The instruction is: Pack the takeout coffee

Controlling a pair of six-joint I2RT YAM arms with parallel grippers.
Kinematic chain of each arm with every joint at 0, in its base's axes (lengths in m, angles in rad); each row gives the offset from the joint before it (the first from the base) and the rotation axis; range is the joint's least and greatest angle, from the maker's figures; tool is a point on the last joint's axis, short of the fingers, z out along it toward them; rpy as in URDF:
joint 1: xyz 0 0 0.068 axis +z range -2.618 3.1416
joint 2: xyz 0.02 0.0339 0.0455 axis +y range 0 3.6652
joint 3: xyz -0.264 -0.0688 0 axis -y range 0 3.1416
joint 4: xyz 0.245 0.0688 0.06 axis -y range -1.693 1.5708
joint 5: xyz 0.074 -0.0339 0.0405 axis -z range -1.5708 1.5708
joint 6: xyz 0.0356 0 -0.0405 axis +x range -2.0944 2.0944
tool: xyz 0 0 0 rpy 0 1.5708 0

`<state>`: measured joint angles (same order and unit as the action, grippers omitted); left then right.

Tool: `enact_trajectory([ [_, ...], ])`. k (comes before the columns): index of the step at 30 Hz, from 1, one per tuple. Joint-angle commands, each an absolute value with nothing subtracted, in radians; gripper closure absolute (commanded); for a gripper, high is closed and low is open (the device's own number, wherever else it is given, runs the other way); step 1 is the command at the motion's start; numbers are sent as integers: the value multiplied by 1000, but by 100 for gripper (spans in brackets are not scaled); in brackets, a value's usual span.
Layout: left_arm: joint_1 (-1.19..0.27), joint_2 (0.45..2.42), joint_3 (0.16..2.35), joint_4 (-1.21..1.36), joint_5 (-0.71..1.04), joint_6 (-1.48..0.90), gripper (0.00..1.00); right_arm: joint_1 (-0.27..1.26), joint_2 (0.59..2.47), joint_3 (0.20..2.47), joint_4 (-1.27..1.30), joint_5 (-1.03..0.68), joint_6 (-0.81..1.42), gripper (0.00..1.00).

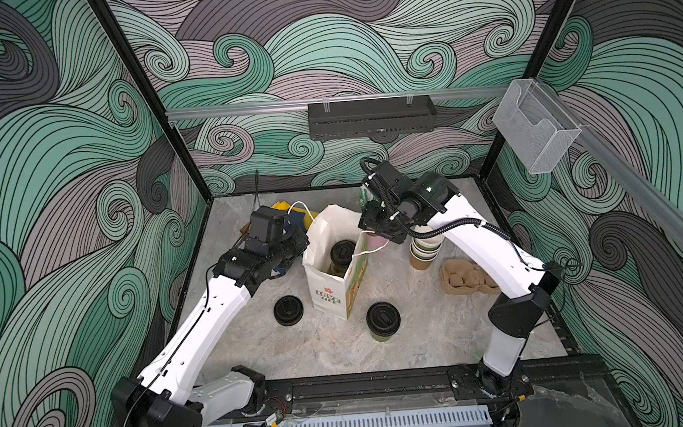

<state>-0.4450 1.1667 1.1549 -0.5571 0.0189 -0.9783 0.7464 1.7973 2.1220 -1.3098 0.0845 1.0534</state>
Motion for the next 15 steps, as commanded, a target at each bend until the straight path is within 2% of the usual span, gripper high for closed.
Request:
enact_trajectory([
  [1, -481, 1151, 1168, -528, -107, -1098, 100, 734, 1774, 2162, -1366, 140, 1009, 28],
  [6, -540, 1159, 1175, -522, -181, -1117, 100, 726, 1739, 2184, -1392, 181, 882, 24],
  [8, -566, 1161, 1162, -514, -214, -1129, 94, 726, 1722, 2184, -1417, 179, 841, 22],
  [12, -586, 1139, 1143, -525, -233, -1132, 61, 748, 1718, 2206, -1480, 66, 799, 22],
  [15, -588, 1101, 1143, -584, -228, -1117, 42, 847, 1724, 2266, -1523, 131, 818, 23],
])
